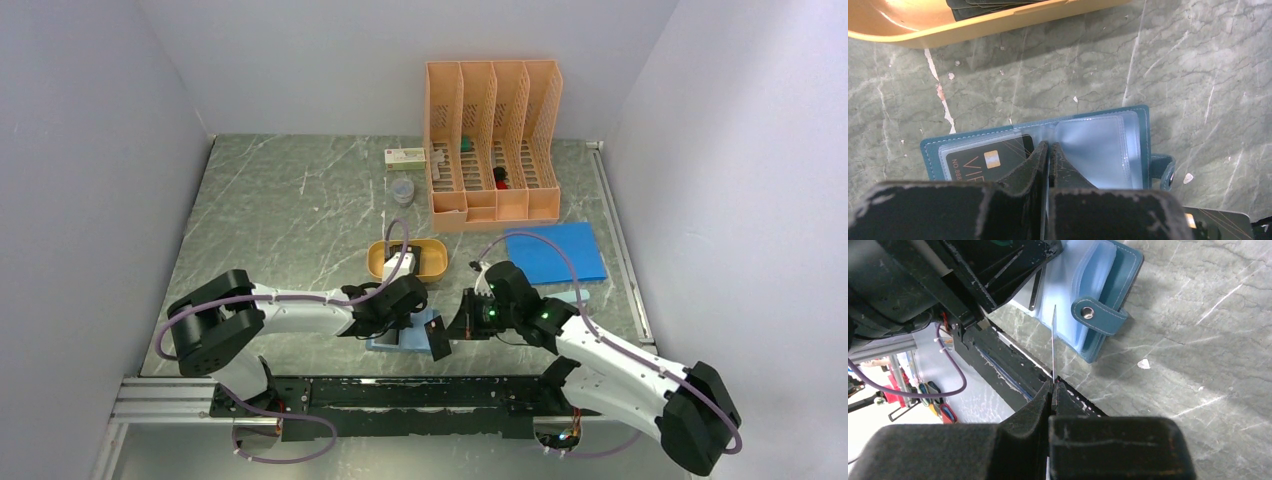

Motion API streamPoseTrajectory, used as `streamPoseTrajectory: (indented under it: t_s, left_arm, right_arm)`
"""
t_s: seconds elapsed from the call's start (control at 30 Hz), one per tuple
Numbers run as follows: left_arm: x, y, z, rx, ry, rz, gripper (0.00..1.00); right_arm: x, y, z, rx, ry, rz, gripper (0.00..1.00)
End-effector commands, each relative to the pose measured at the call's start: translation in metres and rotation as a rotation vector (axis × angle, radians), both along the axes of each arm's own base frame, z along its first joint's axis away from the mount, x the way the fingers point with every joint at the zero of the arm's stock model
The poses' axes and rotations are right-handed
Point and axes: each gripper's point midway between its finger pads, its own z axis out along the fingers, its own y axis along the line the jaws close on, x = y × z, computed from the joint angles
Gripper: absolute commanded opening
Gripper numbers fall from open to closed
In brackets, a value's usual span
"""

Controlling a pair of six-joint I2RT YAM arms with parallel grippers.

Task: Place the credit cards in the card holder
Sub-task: Insert the credit card into the card holder.

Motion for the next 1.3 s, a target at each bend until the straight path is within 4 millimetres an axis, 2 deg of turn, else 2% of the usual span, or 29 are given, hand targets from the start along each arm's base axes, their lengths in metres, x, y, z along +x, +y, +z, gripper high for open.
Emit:
streamPoseTrajectory:
  t_s: [0.0,0.2,0.6,0.87,1.27]
  left_arm:
    - [-0.028,0.042,-0.042,0.165,0.113,-0.008,0.05]
    - [-0.028,0.042,-0.042,0.162,0.112,-0.006,0.05]
    - [-0.029,0.042,-0.042,0.152,0.116,-0.005,0.05]
    - [-0.03,0.044,-0.044,0.156,0.119,-0.001,0.05]
    - [-0.03,0.043,-0.042,0.153,0.117,-0.001,0.05]
  right_arm:
    - [0.003,0.003,-0.006,0.01,0.01,-0.022,0.0]
    - [0.006,0.001,-0.015,-0.01,0.021,-0.053,0.0]
    - [0.007,0.004,-0.017,-0.011,0.026,-0.041,0.0]
    - [0.018,-0.002,-0.004,-0.016,-0.038,-0.105,0.0]
    - [0.015,0.002,-0.008,-0.014,-0.016,-0.072,0.0]
